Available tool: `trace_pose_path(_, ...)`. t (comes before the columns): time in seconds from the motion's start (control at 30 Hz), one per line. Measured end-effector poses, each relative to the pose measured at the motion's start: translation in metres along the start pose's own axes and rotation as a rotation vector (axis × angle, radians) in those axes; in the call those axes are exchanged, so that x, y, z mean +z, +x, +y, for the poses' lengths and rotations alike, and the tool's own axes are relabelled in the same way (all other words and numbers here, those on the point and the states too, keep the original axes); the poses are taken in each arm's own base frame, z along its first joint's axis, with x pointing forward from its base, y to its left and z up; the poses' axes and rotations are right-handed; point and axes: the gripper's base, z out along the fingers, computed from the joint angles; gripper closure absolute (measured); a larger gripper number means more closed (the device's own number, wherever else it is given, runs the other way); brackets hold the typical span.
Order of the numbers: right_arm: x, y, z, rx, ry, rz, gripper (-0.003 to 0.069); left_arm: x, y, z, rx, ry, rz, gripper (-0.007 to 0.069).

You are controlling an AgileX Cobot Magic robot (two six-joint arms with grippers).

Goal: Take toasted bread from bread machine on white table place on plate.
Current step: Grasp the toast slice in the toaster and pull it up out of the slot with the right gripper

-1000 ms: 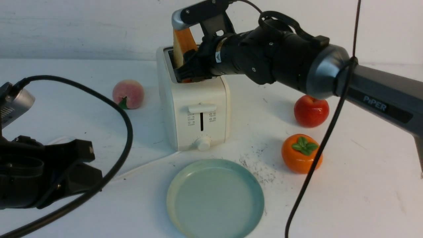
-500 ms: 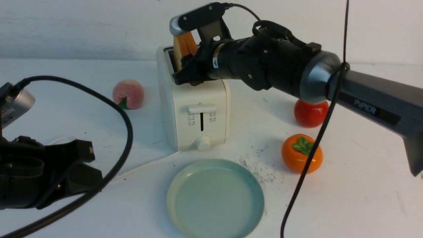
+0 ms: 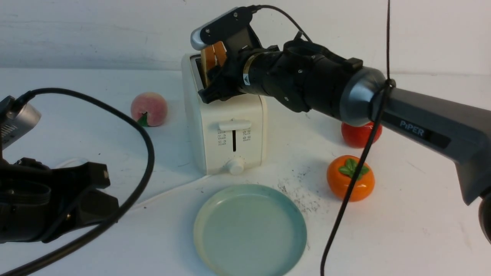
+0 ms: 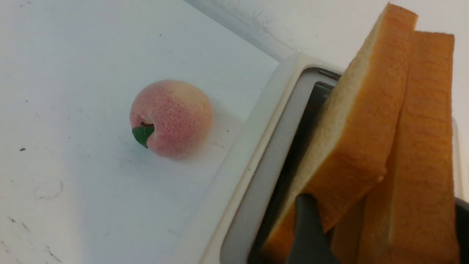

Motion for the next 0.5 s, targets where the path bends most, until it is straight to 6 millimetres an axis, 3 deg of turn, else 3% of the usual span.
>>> trace_pose_path(0.27, 0.0010, 0.0010, 0.0001, -0.010, 0.002, 0.002, 0.0466, 0.0000, 0.0001, 0.0000, 0.000, 0.000, 0.001, 0.0608)
trace_pose_path(0.3, 0.0010, 0.0010, 0.0000, -0.011, 0.003, 0.003, 0.0528, 0.0000, 0.0001, 0.0000, 0.000, 0.000, 0.001, 0.0608)
trace_pose_path(0.5, 0.0010, 0.0013, -0.0001, -0.012, 0.004, 0.006, 0.0539, 0.0000, 0.0001, 0.0000, 0.000, 0.000, 0.001, 0.0606)
